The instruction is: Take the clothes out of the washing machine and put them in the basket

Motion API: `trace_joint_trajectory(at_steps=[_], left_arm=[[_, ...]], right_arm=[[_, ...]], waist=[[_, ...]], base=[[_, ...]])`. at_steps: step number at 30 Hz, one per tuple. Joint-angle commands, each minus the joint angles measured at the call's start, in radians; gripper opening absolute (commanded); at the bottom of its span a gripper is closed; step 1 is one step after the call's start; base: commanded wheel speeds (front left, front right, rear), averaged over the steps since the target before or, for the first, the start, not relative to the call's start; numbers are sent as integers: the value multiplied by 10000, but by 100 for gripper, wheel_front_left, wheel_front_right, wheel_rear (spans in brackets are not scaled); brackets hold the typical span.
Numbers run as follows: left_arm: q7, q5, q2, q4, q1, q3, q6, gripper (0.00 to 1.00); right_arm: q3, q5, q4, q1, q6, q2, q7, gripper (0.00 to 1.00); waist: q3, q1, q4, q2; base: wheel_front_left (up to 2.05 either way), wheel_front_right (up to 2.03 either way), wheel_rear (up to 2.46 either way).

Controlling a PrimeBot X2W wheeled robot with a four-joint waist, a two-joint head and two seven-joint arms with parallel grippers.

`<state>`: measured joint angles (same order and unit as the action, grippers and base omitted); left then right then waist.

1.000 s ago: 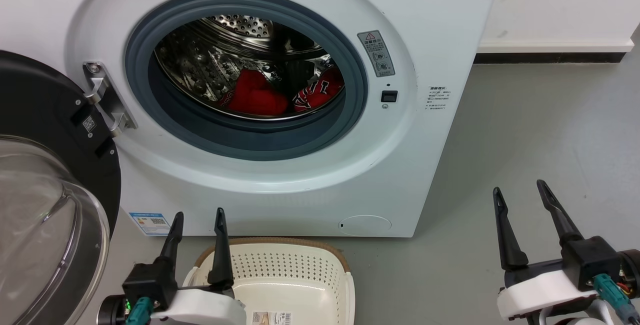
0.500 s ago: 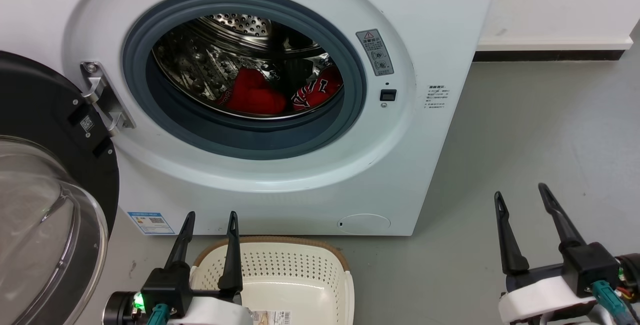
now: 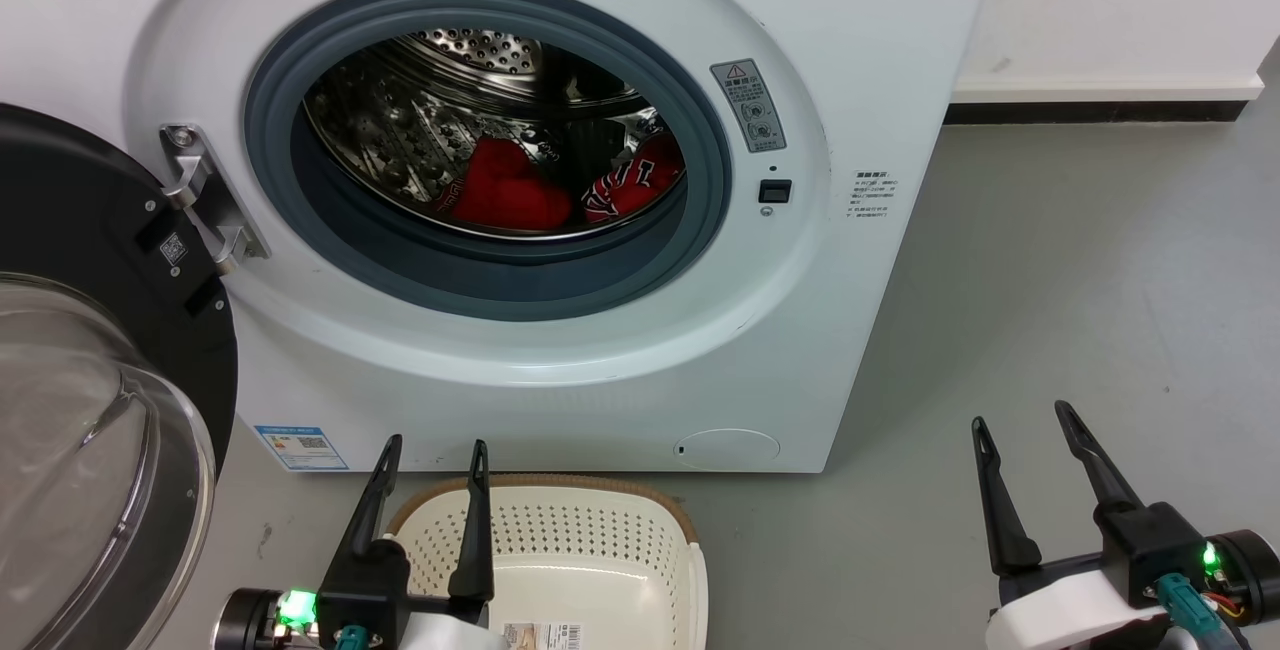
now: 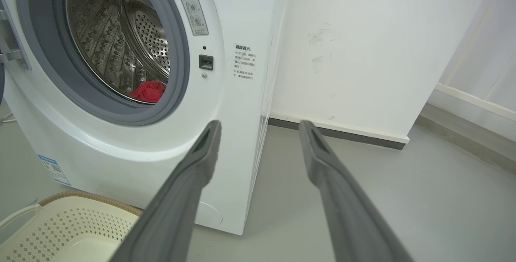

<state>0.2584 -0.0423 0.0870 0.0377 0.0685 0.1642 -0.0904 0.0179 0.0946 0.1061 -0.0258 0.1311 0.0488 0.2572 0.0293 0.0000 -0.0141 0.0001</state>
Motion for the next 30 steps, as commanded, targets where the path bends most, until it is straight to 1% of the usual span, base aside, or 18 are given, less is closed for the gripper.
trace_joint_trajectory(at_steps=[1,14,20,25,30], left_arm=[[80,252,-14,-14,110,4,5,100],[74,363,-72,-89,124,-111,86,100],[74,318,3,82,56,-154,226,100],[74,293,302,655,-637,-211,670,100],[74,330,961,1510,-2333,-431,1228,100]], right_arm=[[-26,215,-48,-8,-7,27,89,100],[-23,187,-27,35,-7,27,84,100],[65,229,32,217,-7,27,84,100],[166,109,-86,530,-7,27,83,100],[247,-153,-271,1032,-7,20,83,100]], waist=[[-4,0,-6,-1],[-5,0,-37,-1],[281,0,-295,-1],[1143,0,-799,-1],[2566,0,-1375,-1]], base=[[0,0,0],[0,0,0],[0,0,0],[0,0,0],[0,0,0]])
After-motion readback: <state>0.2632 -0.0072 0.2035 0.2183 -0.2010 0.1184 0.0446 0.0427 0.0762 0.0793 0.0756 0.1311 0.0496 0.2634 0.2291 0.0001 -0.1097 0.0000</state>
